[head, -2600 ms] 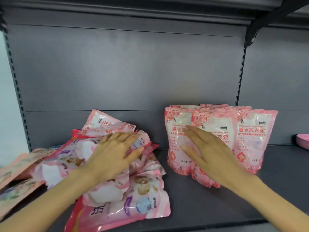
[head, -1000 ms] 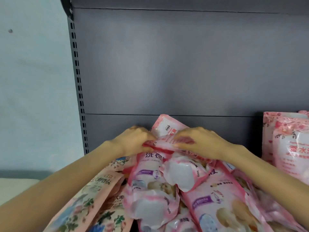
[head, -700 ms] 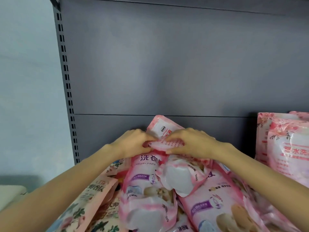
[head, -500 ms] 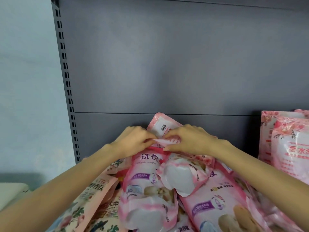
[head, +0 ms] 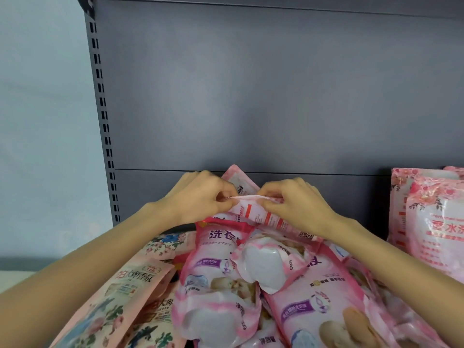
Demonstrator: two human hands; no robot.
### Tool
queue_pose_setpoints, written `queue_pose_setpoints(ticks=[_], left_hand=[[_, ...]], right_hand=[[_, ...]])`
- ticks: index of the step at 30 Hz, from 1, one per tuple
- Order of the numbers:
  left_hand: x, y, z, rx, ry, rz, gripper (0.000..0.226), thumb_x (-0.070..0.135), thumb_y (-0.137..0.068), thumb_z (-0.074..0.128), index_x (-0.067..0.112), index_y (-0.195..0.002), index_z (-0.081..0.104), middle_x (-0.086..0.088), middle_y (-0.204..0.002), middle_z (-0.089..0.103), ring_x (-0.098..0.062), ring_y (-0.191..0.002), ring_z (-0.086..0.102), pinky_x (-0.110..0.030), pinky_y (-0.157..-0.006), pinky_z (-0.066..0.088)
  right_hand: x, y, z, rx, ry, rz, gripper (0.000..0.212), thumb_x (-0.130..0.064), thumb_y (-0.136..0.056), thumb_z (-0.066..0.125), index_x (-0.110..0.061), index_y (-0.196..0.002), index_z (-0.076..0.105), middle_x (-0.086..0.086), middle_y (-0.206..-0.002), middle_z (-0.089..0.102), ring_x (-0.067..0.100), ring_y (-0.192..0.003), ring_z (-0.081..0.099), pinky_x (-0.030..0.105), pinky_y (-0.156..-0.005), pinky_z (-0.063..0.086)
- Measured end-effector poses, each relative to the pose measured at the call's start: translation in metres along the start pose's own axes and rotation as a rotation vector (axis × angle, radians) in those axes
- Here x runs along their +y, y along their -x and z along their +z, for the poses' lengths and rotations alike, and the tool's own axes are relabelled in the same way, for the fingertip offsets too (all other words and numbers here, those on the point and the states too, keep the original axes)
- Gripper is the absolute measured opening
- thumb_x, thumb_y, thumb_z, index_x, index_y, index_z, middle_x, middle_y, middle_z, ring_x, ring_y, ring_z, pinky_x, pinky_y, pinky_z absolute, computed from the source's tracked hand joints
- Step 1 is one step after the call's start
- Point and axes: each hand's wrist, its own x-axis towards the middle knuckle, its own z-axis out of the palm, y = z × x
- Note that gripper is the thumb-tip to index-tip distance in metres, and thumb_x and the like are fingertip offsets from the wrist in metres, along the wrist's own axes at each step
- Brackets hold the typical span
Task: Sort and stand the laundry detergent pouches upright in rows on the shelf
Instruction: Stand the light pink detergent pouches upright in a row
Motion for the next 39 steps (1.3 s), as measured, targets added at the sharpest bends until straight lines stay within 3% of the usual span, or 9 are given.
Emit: queue_pose_setpoints(ticks=[6,9,12,18,23,26,29,33,39], left_hand=[[-0.003,0.013,-0.016,-0.087,0.181,-0.027,0.029,0.056,-0.078,0.061,0.04,-0.102,0.067,0.023,-0.096,0.069,0.003,-0.085,0.061,-0.025,-0.077,0.049],[-0.006,0.019,-0.025,-0.07,0.459,-0.042,0.031,0.047,-0.071,0.07,0.032,-0.098,0.072,0.021,-0.095,0.07,0.006,-0.088,0.063,-0.019,-0.085,0.05],[-0.008,0.019,-0.027,-0.056,0.504,-0.024,0.035,0.044,-0.069,0.071,0.028,-0.1,0.073,0.018,-0.097,0.07,0.004,-0.091,0.064,-0.017,-0.087,0.049],[-0.009,0.013,-0.031,0.002,0.491,0.007,0.028,0.036,-0.073,0.067,0.024,-0.098,0.073,0.016,-0.099,0.071,0.003,-0.093,0.063,-0.018,-0.09,0.046],[-0.002,-0.001,-0.034,0.06,0.61,-0.057,0.004,0.024,-0.076,0.068,0.028,-0.078,0.069,0.023,-0.084,0.07,0.004,-0.084,0.065,-0.011,-0.081,0.047],[0.007,-0.008,-0.034,0.121,0.685,-0.045,0.003,0.017,-0.079,0.067,0.019,-0.078,0.069,0.019,-0.078,0.071,0.004,-0.078,0.064,-0.006,-0.076,0.044],[0.017,-0.018,-0.035,0.174,0.74,-0.042,0.005,0.015,-0.082,0.066,0.013,-0.077,0.066,0.0,-0.077,0.071,-0.005,-0.073,0.06,-0.013,-0.076,0.045],[0.032,-0.035,-0.038,0.246,0.75,-0.014,0.019,0.01,-0.084,0.065,0.022,-0.071,0.059,0.005,-0.069,0.063,0.0,-0.062,0.054,-0.015,-0.066,0.044],[0.047,-0.057,-0.041,0.348,0.65,-0.031,0.012,0.034,-0.081,0.064,0.029,-0.07,0.06,-0.001,-0.071,0.067,-0.025,-0.067,0.06,-0.045,-0.069,0.05]], right_hand=[[0.006,0.001,0.0,0.054,-0.133,0.045,0.011,-0.035,-0.089,0.06,-0.033,-0.092,0.07,-0.017,-0.091,0.07,0.007,-0.087,0.062,0.031,-0.079,0.048],[0.009,0.0,-0.001,0.083,-0.263,0.054,0.01,-0.028,-0.087,0.063,-0.032,-0.083,0.071,-0.017,-0.085,0.071,0.008,-0.086,0.066,0.04,-0.081,0.052],[0.009,0.002,-0.004,0.092,-0.335,0.042,0.02,-0.023,-0.087,0.063,-0.037,-0.074,0.068,-0.017,-0.082,0.071,0.007,-0.084,0.067,0.042,-0.079,0.054],[0.008,0.007,-0.015,0.108,-0.549,0.032,0.017,-0.013,-0.086,0.064,-0.024,-0.074,0.068,-0.013,-0.076,0.071,0.001,-0.077,0.068,0.023,-0.073,0.055],[0.014,0.01,-0.022,0.097,-0.667,0.017,0.011,-0.012,-0.086,0.064,-0.018,-0.078,0.069,-0.006,-0.078,0.073,0.007,-0.074,0.07,0.023,-0.07,0.056],[0.021,0.014,-0.03,0.086,-0.762,0.028,0.008,-0.013,-0.087,0.062,-0.013,-0.083,0.07,-0.002,-0.079,0.074,0.01,-0.071,0.07,0.022,-0.066,0.056],[0.029,0.018,-0.038,0.057,-0.829,0.053,0.008,-0.015,-0.086,0.061,-0.014,-0.084,0.069,-0.002,-0.077,0.074,0.01,-0.068,0.07,0.02,-0.062,0.055],[0.038,0.024,-0.045,0.071,-0.849,0.06,0.01,-0.022,-0.085,0.059,-0.017,-0.087,0.067,-0.005,-0.08,0.074,0.008,-0.072,0.069,0.018,-0.064,0.054],[0.039,0.031,-0.047,0.128,-0.876,0.078,0.028,-0.034,-0.075,0.061,-0.017,-0.098,0.063,-0.009,-0.089,0.073,0.007,-0.083,0.07,0.016,-0.069,0.053]])
